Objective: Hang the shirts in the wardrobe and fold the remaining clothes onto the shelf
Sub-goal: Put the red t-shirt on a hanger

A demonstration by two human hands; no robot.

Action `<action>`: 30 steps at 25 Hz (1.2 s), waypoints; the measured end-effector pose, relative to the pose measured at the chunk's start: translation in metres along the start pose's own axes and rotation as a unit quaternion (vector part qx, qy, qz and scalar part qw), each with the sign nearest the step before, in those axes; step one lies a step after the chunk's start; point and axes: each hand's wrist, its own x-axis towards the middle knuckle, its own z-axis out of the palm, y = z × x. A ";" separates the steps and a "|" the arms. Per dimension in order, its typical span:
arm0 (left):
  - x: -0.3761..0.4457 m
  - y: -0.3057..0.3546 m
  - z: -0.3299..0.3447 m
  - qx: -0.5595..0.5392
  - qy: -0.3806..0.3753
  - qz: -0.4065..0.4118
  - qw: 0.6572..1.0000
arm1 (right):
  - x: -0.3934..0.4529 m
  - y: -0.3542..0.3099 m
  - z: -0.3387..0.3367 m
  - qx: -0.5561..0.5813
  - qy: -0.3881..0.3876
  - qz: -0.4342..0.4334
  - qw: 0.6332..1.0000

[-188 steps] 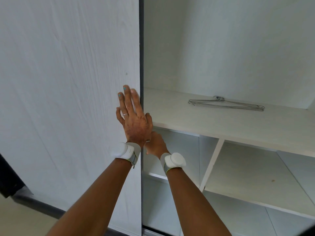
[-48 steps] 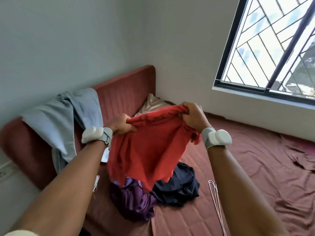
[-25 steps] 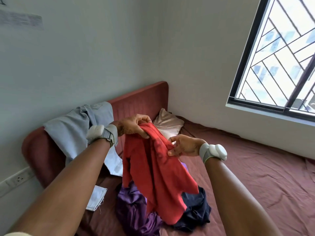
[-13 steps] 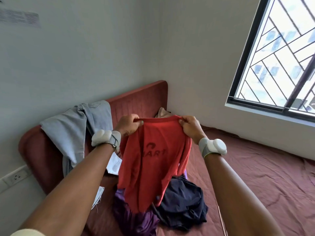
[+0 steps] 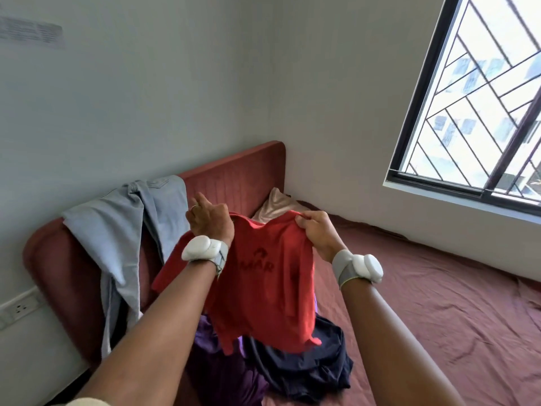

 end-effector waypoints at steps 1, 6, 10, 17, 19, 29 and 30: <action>0.004 0.010 -0.006 -0.037 -0.018 -0.036 0.999 | -0.001 -0.014 0.008 0.030 -0.027 -0.011 0.999; 0.011 0.044 -0.030 -0.625 -0.257 -0.097 0.731 | -0.004 -0.064 0.037 0.041 -0.152 -0.077 0.984; 0.003 0.011 -0.051 -0.802 -0.444 -0.008 0.400 | -0.008 -0.083 0.025 0.151 -0.293 -0.038 0.943; 0.006 0.011 -0.048 -0.644 -0.274 0.042 0.713 | 0.020 -0.041 0.002 -0.037 -0.042 -0.101 0.993; 0.010 0.012 -0.054 -0.690 -0.273 0.024 0.669 | 0.004 -0.009 0.008 -0.014 -0.237 0.000 0.971; 0.055 -0.036 -0.042 -0.601 -0.097 0.067 0.791 | -0.011 0.021 0.018 0.108 -0.240 0.068 0.962; 0.056 -0.039 -0.038 -0.588 -0.102 0.046 0.801 | -0.011 0.017 0.016 0.107 -0.234 0.067 0.964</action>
